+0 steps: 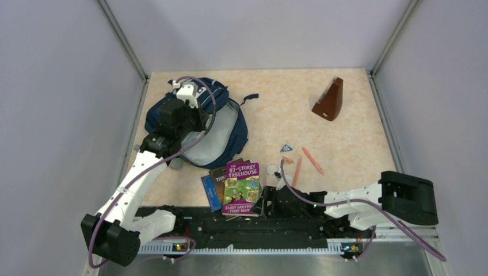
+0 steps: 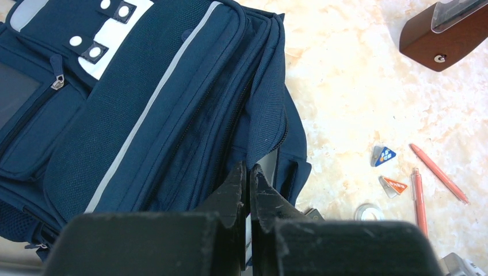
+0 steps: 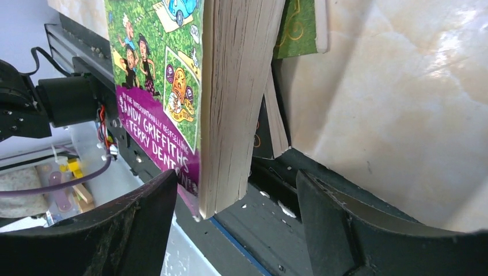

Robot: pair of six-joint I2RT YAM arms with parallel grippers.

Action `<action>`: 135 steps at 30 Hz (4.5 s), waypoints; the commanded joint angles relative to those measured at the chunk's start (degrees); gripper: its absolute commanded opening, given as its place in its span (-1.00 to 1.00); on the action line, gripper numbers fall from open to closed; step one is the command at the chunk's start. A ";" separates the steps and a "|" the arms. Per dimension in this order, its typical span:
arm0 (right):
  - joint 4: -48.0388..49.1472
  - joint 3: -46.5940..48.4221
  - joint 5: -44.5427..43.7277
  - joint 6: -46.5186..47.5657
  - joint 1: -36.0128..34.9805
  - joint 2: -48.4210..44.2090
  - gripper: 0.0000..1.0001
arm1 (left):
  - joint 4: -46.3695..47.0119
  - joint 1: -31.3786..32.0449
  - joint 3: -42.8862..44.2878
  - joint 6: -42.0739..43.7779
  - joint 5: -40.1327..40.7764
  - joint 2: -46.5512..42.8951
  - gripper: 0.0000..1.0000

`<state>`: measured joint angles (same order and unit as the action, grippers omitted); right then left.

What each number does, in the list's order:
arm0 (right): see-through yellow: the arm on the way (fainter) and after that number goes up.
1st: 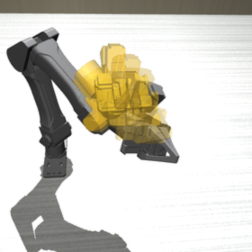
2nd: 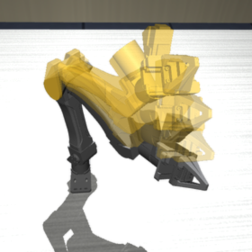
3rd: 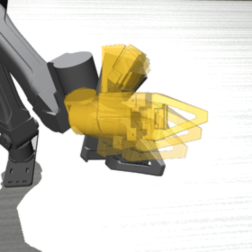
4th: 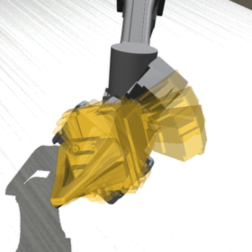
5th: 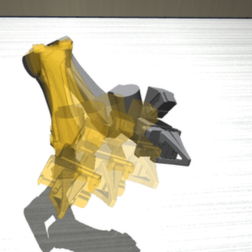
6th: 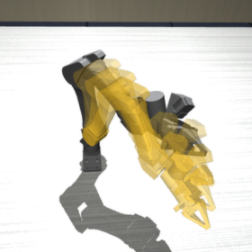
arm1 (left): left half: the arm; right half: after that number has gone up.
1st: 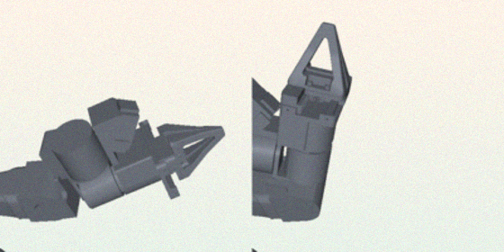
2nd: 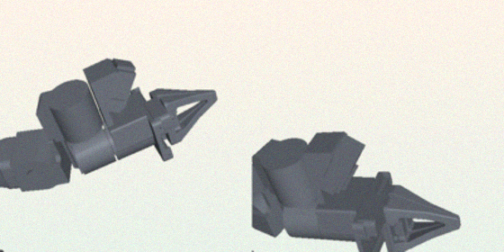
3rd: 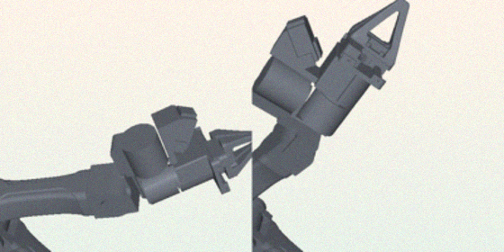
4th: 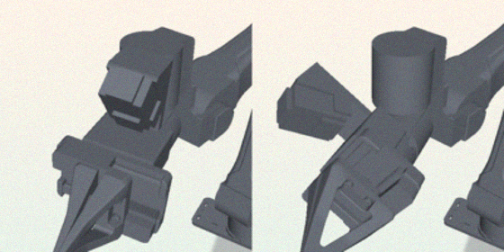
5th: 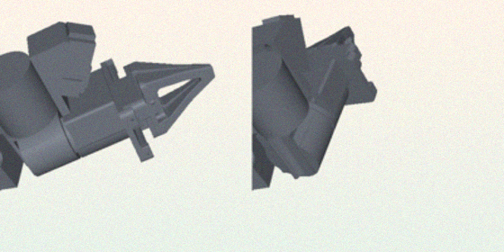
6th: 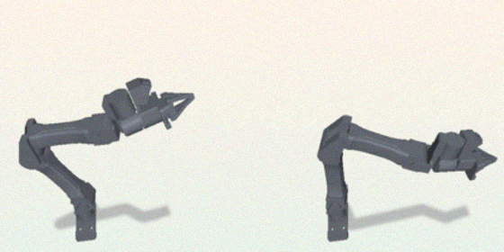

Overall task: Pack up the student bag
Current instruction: Pick up the book from the center of the board, then place the book in the student bag.

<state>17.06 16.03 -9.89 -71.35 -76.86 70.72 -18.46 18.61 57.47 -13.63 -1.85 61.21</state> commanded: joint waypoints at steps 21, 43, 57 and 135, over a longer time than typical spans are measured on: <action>7.23 3.56 -1.58 -2.10 -4.43 3.91 -0.14 | 5.54 0.00 0.80 -1.49 -2.39 -3.29 -1.00; -19.90 22.66 -21.23 28.04 -0.71 -12.10 -1.00 | 5.53 0.02 0.80 -1.23 -1.51 -4.78 -1.00; -10.94 33.61 -13.67 39.23 2.39 -13.99 -1.00 | 5.27 -0.02 0.89 -0.87 -0.96 -4.61 -1.00; 23.24 57.35 3.13 21.35 27.76 49.05 -1.00 | 6.11 0.02 0.71 -2.19 -4.65 -5.39 -1.00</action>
<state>38.94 66.96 -2.94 -51.53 -49.87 115.57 -18.90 18.52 57.17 -14.74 -4.25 58.11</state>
